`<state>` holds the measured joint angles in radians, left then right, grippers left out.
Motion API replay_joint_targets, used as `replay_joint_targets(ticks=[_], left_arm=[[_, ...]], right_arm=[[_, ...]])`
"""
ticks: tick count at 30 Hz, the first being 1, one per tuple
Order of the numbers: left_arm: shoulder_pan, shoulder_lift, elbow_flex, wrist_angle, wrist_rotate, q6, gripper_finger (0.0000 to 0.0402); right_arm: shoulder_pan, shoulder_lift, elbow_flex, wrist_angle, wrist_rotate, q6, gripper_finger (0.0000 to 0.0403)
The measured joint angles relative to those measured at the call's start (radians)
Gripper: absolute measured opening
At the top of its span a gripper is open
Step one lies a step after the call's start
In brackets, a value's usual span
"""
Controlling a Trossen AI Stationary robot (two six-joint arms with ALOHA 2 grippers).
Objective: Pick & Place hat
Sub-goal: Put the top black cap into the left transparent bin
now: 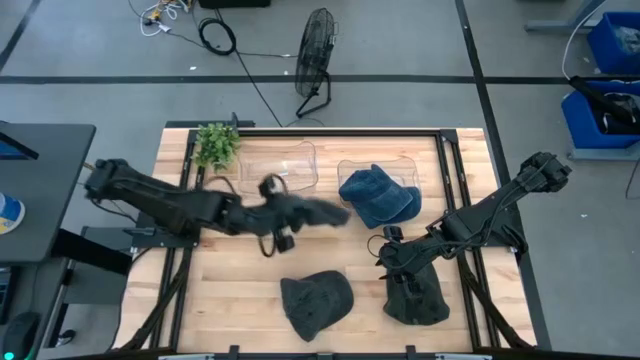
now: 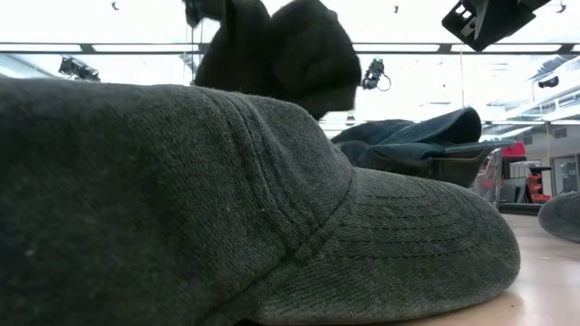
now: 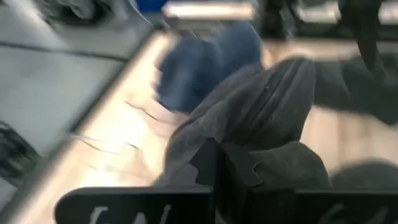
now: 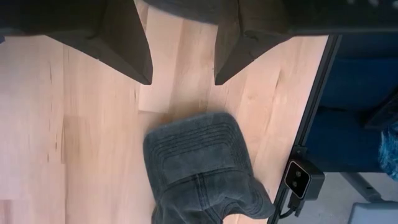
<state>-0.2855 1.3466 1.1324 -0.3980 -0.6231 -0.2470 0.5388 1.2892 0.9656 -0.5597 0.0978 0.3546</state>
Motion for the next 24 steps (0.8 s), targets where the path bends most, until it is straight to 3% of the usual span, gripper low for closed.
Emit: replay_joint_targets(ticks=[6,10,17,24], left_arm=[[0.034,-0.114,0.001,-0.021,-0.169,0.103,0.0006],[0.09,-0.145,0.002,-0.106,-0.231,0.079,0.0007],[0.198,-0.111,0.002,-0.403,-0.201,-0.209,0.0009],[0.251,-0.056,0.002,-0.461,-0.082,-0.292,0.0009]], right_arm=[[0.0,0.0,0.0,0.002,0.0,0.0,0.0178],[0.0,0.0,0.0,0.002,0.0,0.0,0.0178],[0.0,0.0,0.0,0.004,0.0,0.0,0.0178],[0.0,0.0,0.0,0.007,0.0,0.0,0.0178]])
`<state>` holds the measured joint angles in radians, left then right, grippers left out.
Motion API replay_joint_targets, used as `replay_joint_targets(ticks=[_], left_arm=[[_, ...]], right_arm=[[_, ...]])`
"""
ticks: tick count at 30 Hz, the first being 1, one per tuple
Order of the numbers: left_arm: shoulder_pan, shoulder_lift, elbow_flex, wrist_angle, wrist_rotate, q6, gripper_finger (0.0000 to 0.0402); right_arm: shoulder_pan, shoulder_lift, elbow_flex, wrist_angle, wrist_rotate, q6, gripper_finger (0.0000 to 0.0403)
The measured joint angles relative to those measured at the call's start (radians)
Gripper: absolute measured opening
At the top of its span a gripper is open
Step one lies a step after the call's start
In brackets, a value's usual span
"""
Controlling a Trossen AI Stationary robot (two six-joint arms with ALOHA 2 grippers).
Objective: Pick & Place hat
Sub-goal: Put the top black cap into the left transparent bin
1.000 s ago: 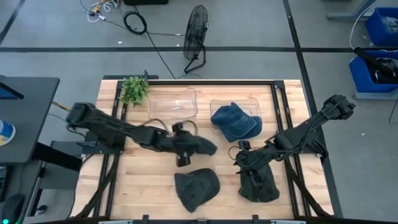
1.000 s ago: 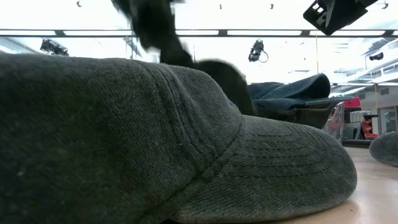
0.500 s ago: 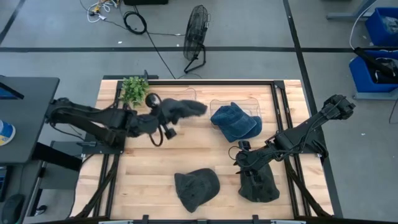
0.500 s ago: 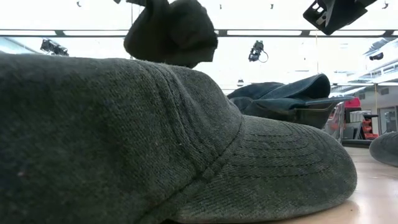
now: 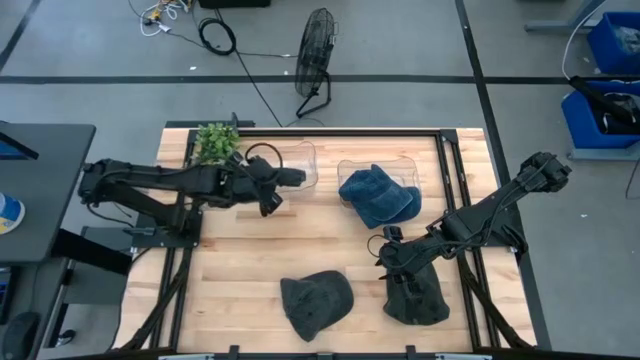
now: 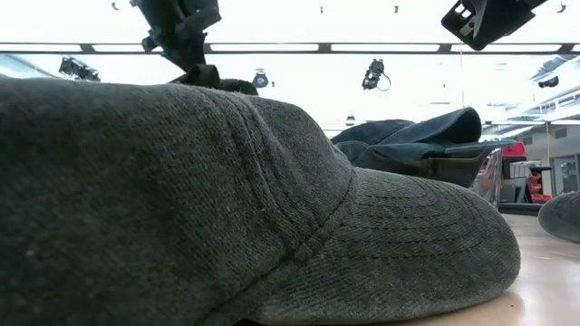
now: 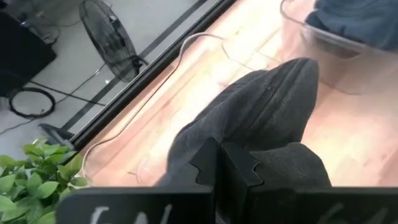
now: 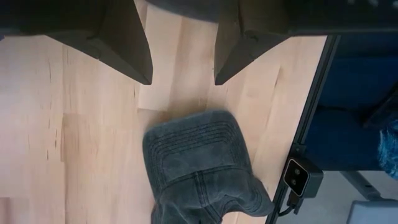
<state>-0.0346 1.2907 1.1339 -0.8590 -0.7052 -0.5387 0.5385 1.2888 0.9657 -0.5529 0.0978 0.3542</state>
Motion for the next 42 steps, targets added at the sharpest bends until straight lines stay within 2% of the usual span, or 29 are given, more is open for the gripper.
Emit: replay_joint_targets(ticks=[11,20,25,35,42], left_arm=[[0.085,0.165,0.0,0.004,0.01,-0.026,0.001],[0.139,0.298,0.0,0.014,0.004,-0.027,0.0032],[0.156,0.341,0.0,0.037,0.003,-0.026,0.006],[0.153,0.337,0.001,0.045,0.008,-0.007,0.0147],[0.112,0.303,0.033,0.031,0.055,0.025,0.0176]], right_arm=[[0.0,0.0,0.0,0.0,0.0,0.0,0.0178],[0.0,0.0,0.0,0.0,0.002,-0.038,0.0178],[0.0,0.0,0.0,0.0,0.002,-0.038,0.0178],[0.0,0.0,0.0,0.009,0.001,-0.038,0.0178],[0.0,0.0,0.0,0.009,0.0,-0.044,0.0178]])
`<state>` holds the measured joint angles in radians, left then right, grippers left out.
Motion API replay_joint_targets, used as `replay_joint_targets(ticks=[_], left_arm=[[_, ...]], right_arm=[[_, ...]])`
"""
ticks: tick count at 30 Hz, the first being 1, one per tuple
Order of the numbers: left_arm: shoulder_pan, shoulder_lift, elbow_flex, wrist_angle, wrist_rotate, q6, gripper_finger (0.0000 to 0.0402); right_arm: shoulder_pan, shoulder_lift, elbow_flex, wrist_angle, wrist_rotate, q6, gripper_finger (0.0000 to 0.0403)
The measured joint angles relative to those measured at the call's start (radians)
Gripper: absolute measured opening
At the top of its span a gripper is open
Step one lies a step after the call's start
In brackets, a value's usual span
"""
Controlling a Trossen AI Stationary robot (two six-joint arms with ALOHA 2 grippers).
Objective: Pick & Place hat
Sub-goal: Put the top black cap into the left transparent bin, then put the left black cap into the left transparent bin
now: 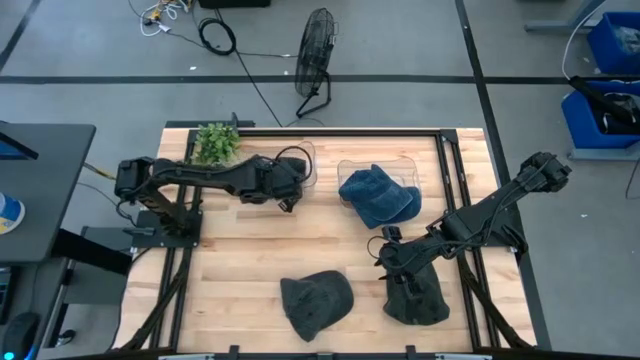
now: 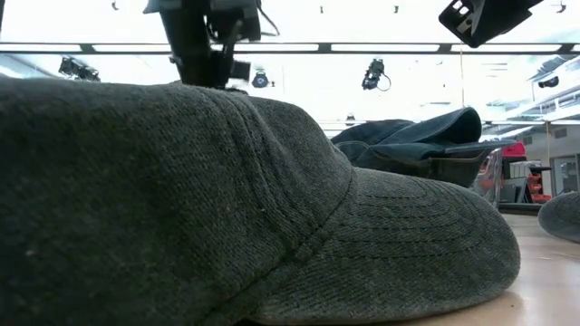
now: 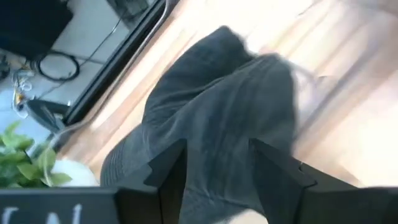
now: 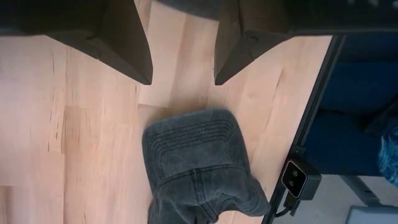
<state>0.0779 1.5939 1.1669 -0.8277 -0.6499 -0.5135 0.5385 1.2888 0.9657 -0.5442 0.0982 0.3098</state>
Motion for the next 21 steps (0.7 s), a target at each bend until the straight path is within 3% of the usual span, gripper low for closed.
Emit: replay_joint_targets(ticks=[14,21], left_arm=[[-0.119,-0.019,0.343,-0.132,0.0,0.081,0.0186],[-0.225,-0.02,0.399,-0.125,0.024,0.08,0.0183]], right_arm=[[0.0,0.0,0.0,0.007,-0.001,0.023,0.0178],[0.0,0.0,0.0,0.007,-0.001,0.022,0.0178]])
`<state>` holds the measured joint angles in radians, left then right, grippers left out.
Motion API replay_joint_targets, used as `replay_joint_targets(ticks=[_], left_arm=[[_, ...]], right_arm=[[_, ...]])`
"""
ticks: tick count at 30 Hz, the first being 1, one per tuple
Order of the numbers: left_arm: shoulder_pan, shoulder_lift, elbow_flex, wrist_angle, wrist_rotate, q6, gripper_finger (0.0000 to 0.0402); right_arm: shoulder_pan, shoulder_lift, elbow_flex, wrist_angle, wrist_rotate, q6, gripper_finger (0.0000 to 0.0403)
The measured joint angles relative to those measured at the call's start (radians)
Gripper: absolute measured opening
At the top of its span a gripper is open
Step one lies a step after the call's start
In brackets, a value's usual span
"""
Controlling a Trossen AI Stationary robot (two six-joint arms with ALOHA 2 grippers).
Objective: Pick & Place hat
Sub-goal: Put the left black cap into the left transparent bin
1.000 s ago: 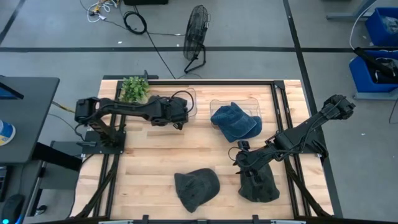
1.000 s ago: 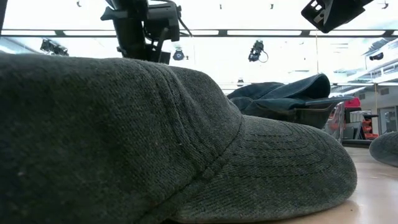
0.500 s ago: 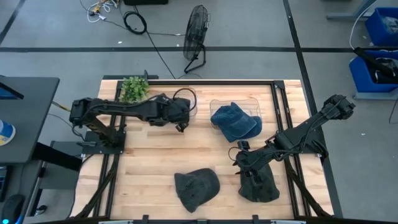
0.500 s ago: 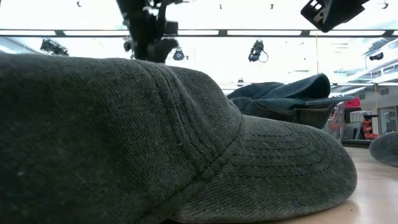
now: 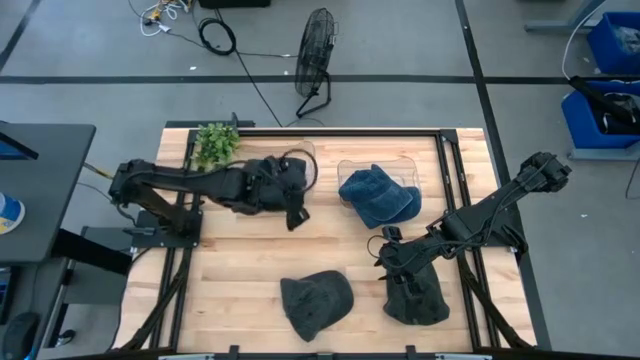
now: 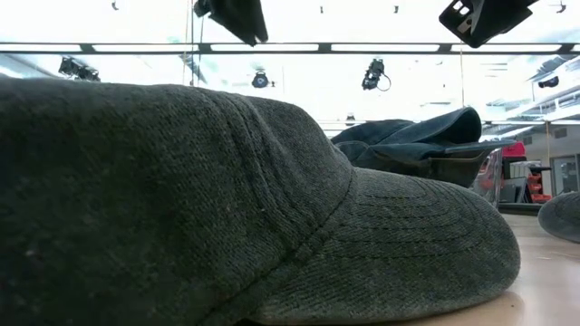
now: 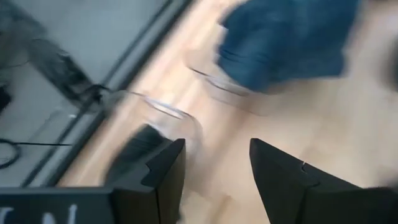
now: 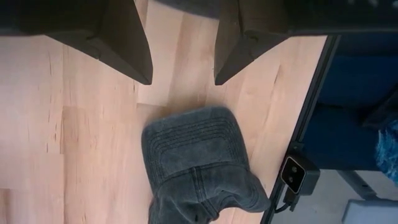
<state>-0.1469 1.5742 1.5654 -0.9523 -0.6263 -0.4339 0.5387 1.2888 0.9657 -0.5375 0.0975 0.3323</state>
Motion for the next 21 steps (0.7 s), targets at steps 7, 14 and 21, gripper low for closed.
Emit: replay_joint_targets(ticks=[7,14,21], left_arm=[[-0.134,0.054,0.0,0.01,0.116,-0.058,0.0179],[-0.27,0.139,0.0,0.068,0.137,-0.052,0.0179],[-0.35,0.226,-0.001,0.104,0.137,-0.066,0.0179]], right_arm=[[0.0,0.0,0.0,0.0,0.0,0.0,0.0178],[0.0,0.0,0.0,0.003,0.0,0.0,0.0178],[0.0,0.0,0.0,0.007,0.0,-0.005,0.0178]])
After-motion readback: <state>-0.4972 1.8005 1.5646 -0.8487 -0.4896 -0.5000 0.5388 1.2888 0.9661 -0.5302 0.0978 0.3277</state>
